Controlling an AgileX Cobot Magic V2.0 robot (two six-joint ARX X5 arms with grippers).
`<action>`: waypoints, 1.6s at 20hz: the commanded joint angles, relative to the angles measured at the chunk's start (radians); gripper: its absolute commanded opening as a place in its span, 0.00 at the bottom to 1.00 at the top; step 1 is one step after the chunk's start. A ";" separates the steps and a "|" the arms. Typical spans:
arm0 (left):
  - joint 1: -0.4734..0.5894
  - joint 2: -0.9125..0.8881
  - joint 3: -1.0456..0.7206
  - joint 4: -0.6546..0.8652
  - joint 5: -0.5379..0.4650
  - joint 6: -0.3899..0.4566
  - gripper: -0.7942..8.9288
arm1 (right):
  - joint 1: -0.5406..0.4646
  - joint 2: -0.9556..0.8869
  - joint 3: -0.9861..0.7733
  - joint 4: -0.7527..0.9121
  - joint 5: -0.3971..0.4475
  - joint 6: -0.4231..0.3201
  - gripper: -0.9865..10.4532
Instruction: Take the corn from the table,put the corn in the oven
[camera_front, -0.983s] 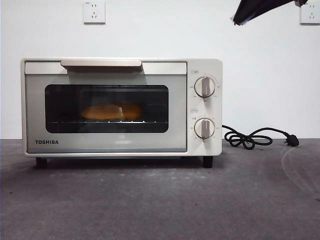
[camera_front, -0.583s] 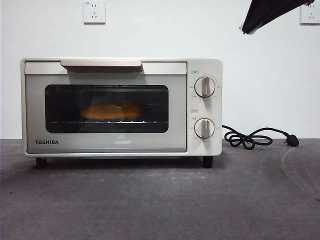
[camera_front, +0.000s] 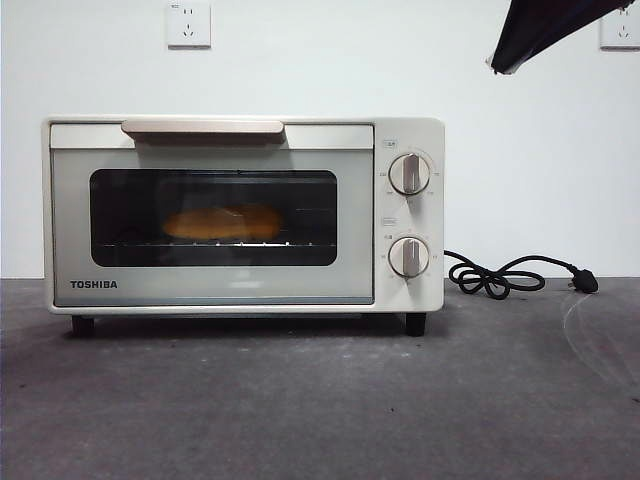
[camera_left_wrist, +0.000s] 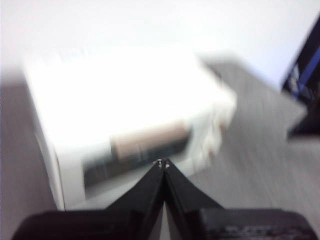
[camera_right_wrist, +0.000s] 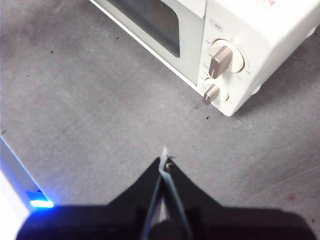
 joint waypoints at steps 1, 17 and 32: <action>0.002 -0.090 -0.100 0.271 -0.026 0.013 0.08 | 0.000 0.006 -0.001 0.006 0.000 0.003 0.09; 0.017 -0.484 -1.037 1.011 -0.313 -0.103 0.08 | 0.000 0.006 0.000 0.006 0.000 0.003 0.09; 0.076 -0.525 -1.036 0.531 -0.318 -0.002 0.08 | 0.000 0.006 0.000 0.009 0.000 0.003 0.09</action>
